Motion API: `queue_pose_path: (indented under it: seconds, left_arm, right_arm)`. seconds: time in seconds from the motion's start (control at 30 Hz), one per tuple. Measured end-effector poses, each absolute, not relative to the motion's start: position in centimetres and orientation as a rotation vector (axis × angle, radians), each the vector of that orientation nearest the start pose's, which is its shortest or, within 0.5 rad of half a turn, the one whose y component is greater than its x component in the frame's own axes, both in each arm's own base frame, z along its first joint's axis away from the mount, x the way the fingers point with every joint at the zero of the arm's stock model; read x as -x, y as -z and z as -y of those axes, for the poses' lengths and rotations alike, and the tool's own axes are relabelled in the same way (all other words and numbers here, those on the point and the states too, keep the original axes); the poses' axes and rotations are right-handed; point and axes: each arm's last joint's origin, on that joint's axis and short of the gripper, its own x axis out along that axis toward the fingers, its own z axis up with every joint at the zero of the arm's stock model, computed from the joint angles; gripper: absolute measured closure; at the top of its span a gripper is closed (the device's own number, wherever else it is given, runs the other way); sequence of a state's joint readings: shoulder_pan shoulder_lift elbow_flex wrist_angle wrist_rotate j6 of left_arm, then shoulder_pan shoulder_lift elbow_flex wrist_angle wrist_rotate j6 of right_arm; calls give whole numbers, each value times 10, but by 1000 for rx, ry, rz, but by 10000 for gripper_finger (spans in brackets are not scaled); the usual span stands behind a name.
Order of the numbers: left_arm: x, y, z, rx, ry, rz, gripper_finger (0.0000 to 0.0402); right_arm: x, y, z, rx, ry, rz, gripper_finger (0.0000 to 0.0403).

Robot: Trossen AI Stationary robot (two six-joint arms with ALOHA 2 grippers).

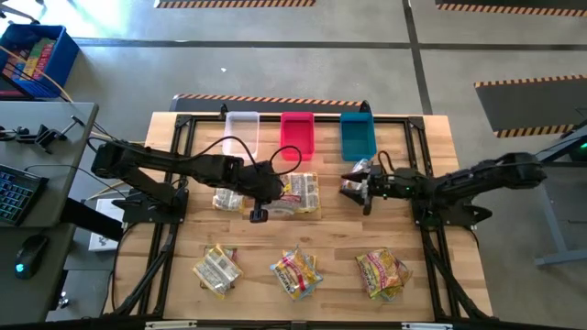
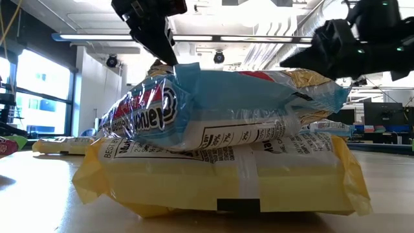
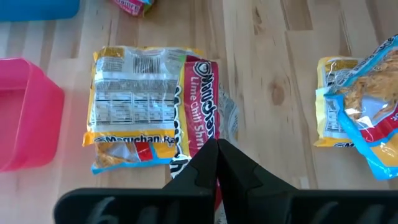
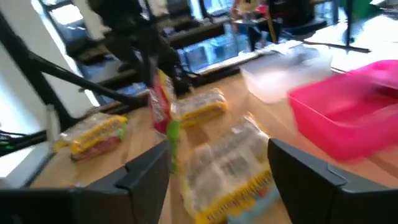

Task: Sort Maruchan noodles
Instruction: Put the green noodle pack into the blue bin

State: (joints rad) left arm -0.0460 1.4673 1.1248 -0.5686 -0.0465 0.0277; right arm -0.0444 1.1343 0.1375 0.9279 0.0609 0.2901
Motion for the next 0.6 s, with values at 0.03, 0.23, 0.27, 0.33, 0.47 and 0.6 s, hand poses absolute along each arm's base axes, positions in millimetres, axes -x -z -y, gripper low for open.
queue_pose_path:
  seconds: [0.03, 0.23, 0.27, 0.33, 0.47, 0.6]
  left_arm:
    - [-303, -264, 12, -72, 3, -909, 401]
    - [-303, -264, 12, -83, -15, -902, 401]
    - [-303, -264, 12, -83, -15, -901, 401]
    - [-304, -265, 12, -83, -15, -899, 401]
    - [-304, -265, 12, -89, -12, -896, 401]
    - [-304, -265, 12, -93, -10, -896, 401]
  right_arm:
    - [-193, -162, 10, -288, 97, -56, 145]
    - [-226, -156, 9, -285, 14, -67, 143]
    - [-233, -154, 9, -284, 6, -79, 143]
    - [-247, -151, 9, -284, -21, -86, 143]
    - [-274, -144, 9, -269, -66, -113, 143]
    - [-294, -137, 13, -255, -70, -131, 143]
